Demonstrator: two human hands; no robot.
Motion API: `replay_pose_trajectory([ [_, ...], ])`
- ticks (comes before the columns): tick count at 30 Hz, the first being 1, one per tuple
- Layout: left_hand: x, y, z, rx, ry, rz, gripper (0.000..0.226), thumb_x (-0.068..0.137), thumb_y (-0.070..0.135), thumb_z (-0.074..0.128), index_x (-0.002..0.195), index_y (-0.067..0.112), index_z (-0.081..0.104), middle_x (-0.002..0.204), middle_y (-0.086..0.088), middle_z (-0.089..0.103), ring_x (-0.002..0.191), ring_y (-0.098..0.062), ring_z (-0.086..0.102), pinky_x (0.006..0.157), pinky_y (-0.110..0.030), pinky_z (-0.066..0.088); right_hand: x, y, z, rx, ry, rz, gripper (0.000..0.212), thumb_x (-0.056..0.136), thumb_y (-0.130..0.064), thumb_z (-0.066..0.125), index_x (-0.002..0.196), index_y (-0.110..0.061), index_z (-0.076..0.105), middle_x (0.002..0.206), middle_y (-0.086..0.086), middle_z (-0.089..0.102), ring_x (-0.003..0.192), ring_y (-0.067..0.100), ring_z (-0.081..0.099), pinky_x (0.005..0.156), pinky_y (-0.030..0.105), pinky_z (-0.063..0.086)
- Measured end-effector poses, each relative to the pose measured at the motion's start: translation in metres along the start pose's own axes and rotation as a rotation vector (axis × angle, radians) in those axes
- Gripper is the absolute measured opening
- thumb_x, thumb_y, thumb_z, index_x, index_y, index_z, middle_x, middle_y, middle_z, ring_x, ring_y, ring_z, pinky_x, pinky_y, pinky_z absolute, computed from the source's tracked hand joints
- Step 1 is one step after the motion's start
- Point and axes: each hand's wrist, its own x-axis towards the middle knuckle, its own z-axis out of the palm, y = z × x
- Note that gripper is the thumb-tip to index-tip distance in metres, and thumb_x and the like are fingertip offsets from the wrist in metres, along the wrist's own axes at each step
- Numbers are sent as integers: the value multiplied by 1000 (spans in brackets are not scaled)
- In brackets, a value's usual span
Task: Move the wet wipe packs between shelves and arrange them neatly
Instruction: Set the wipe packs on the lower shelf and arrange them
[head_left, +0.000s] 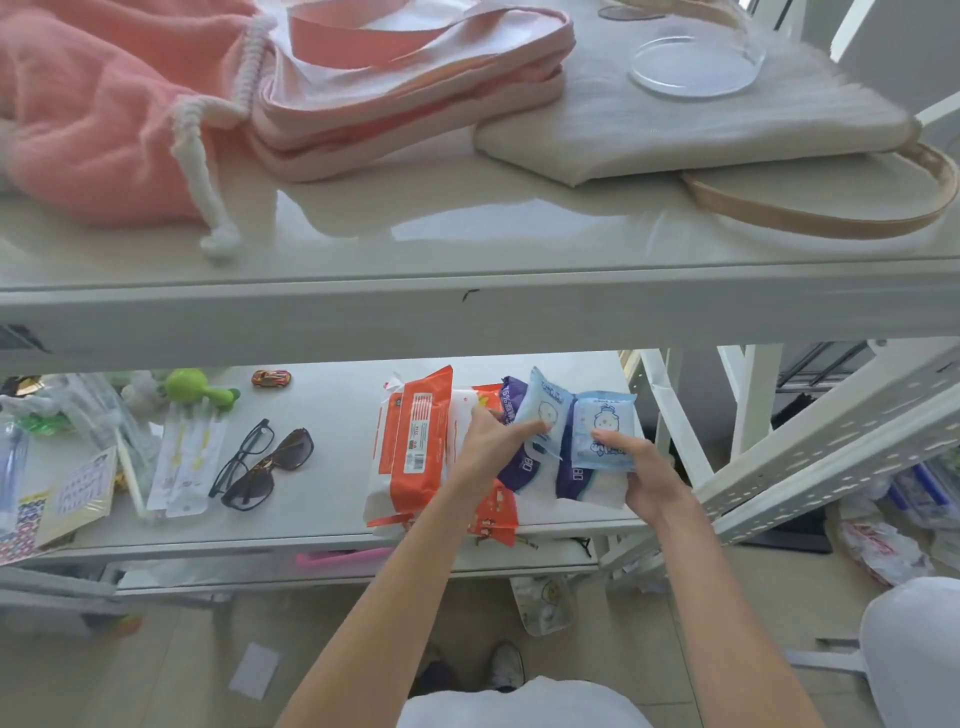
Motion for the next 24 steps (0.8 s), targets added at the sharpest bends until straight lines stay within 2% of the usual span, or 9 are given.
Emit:
replay_pose_trajectory([
  [3,-23,3,-56,-104,-18,50,52,81,33,86,124,9,68,107,-9,81,94,-27,80,81,-41,67,0,-1,45,14,-91,-22,42,94,-19,64,135,-12,64,129,19,71,110,36,69,99,54,54],
  [6,-36,-6,-110,-224,49,9,38,87,22,80,120,3,73,105,-15,81,96,-34,79,67,-33,65,12,14,88,0,-167,51,36,96,-17,63,131,-11,67,124,17,73,102,31,72,95,47,57],
  [8,-39,-12,-134,-243,71,-10,39,89,22,78,121,0,72,106,-16,81,98,-36,78,68,-34,64,22,26,108,-52,-177,78,39,96,-18,66,133,-7,65,128,18,72,104,33,74,88,43,60],
  [10,-37,-17,-143,-237,76,-1,40,90,23,77,123,1,71,109,-15,80,101,-38,77,77,-40,65,28,33,118,-153,-133,45,40,95,-21,70,132,-6,65,125,17,74,108,35,74,82,39,62],
  [12,-36,-19,-145,-257,96,31,39,90,23,77,123,3,70,111,-15,80,103,-38,77,79,-42,64,33,36,120,-243,-45,16,37,93,-24,74,126,-8,68,116,11,78,102,31,77,77,37,61],
  [18,-22,-27,-161,-166,98,23,42,86,26,82,122,8,70,112,-11,80,99,-32,78,84,-43,65,42,45,126,-422,166,-29,42,84,-40,82,118,-18,71,107,2,79,96,24,78,87,47,64],
  [20,-15,-33,-167,-109,81,4,49,83,36,84,124,14,67,119,-9,77,103,-30,76,85,-41,64,44,49,128,-500,224,-58,51,76,-58,82,114,-27,69,111,0,75,101,21,74,88,46,64],
  [22,-11,-38,-170,-16,107,-4,71,66,61,87,124,27,65,127,-7,70,111,-27,72,90,-40,61,47,54,125,-529,236,-63,70,58,-76,78,113,-33,65,115,0,72,106,20,71,89,46,63],
  [24,-6,-45,-167,-22,95,-48,93,50,73,89,128,34,56,132,-5,64,116,-26,68,95,-43,59,48,58,122,-449,200,-29,83,51,-76,80,118,-32,56,121,4,68,109,21,70,91,47,63],
])
